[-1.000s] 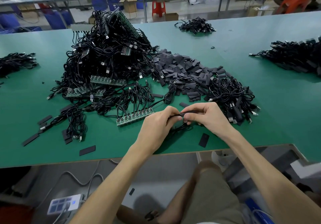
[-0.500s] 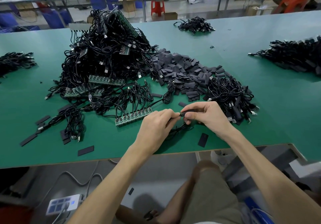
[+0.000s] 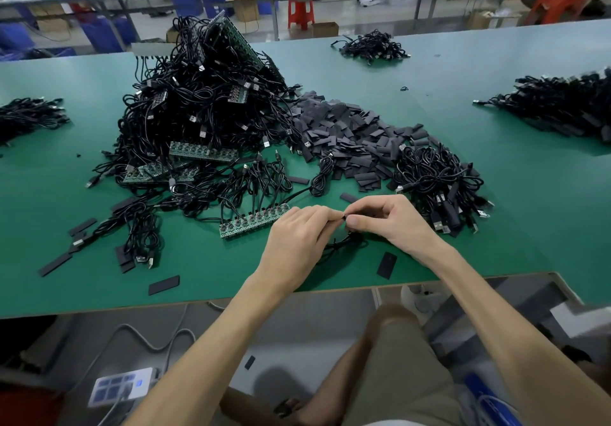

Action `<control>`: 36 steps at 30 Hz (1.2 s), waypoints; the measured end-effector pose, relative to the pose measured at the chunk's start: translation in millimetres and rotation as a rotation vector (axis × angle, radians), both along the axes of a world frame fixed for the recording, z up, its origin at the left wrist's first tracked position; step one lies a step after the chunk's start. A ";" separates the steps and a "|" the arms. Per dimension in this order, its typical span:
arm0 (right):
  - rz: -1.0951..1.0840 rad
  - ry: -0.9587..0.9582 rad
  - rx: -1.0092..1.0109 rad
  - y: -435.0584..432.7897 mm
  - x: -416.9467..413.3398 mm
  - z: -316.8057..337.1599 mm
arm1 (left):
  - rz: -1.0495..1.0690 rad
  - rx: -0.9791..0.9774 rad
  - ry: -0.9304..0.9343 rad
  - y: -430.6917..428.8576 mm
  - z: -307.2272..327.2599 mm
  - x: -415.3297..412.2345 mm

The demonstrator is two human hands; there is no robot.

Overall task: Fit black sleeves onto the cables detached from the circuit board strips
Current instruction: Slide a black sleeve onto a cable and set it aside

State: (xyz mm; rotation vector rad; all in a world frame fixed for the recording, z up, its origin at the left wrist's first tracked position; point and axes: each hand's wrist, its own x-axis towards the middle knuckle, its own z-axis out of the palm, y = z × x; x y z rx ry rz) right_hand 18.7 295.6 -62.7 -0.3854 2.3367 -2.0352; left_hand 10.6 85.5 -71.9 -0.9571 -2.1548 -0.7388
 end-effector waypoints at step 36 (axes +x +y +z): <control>-0.039 -0.001 -0.006 0.0 0.4 0.9 | 0.063 -0.044 -0.155 0.6 6.2 5.8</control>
